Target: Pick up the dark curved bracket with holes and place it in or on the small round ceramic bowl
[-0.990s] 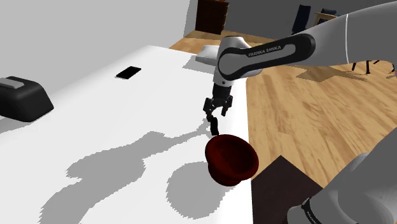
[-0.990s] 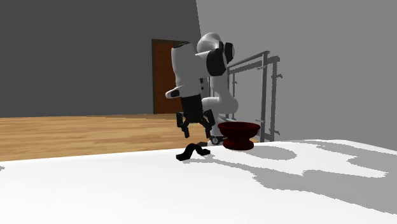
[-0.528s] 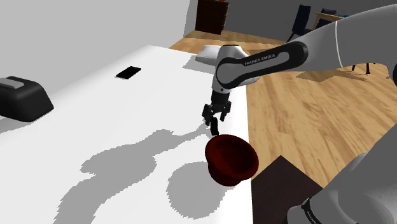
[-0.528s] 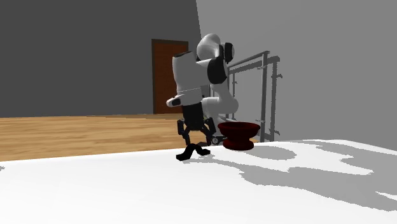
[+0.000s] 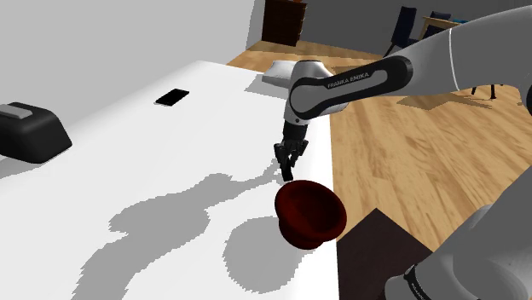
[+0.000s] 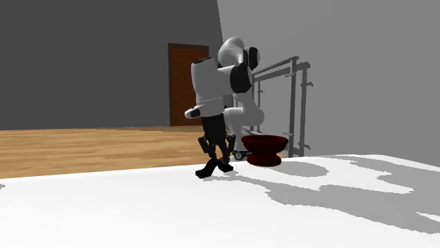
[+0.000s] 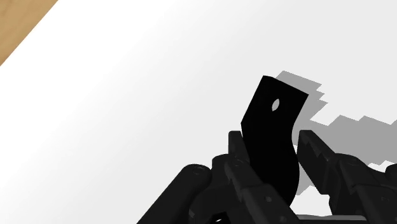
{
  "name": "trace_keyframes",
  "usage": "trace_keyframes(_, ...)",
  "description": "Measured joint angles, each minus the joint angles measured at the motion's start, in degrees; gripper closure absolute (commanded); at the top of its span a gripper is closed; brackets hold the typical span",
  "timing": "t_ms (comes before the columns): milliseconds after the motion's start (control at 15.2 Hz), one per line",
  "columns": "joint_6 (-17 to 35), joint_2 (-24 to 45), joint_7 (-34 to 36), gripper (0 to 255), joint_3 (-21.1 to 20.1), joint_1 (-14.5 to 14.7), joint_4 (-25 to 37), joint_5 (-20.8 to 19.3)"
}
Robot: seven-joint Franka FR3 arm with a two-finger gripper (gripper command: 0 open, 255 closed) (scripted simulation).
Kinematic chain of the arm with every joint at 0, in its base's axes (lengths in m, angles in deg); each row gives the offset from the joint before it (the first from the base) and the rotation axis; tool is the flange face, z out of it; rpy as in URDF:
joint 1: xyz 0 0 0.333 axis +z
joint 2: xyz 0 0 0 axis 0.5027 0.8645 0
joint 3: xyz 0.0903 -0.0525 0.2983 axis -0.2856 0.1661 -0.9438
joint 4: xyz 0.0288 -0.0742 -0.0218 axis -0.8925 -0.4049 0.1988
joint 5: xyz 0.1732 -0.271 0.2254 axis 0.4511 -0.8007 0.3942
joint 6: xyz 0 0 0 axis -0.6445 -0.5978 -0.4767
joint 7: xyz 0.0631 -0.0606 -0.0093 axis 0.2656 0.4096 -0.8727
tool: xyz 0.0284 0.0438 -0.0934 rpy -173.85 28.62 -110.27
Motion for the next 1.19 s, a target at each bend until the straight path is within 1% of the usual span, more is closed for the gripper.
trace_keyframes(528, -0.4, -0.1, 0.1, 255, 0.0, 0.0, 0.2, 0.0)
trace_keyframes(1188, -7.3, -3.0, 0.8, 255, 0.1, -0.1, 4.4, -0.1)
